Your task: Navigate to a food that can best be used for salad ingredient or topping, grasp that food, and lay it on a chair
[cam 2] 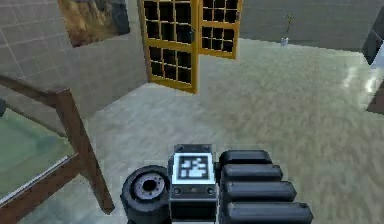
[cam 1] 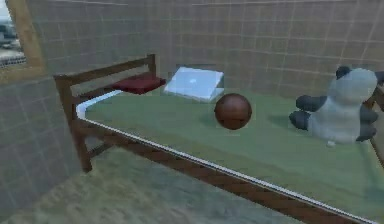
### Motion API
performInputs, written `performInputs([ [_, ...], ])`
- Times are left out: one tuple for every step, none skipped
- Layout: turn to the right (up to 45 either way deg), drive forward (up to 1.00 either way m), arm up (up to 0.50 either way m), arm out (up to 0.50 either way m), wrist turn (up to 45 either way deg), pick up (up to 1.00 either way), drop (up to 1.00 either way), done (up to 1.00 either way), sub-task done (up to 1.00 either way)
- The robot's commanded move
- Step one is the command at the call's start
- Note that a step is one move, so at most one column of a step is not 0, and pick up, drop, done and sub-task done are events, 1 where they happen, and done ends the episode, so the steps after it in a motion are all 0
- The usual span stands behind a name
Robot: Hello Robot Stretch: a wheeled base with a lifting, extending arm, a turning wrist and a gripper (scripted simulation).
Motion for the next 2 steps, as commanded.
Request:
performInputs([
  [-45.0, 0.0, 0.0, 0.0, 0.0, 0.0, 0.0, 0.0, 0.0],
  [-24.0, 0.0, 0.0, 0.0, 0.0, 0.0, 0.0, 0.0, 0.0],
])
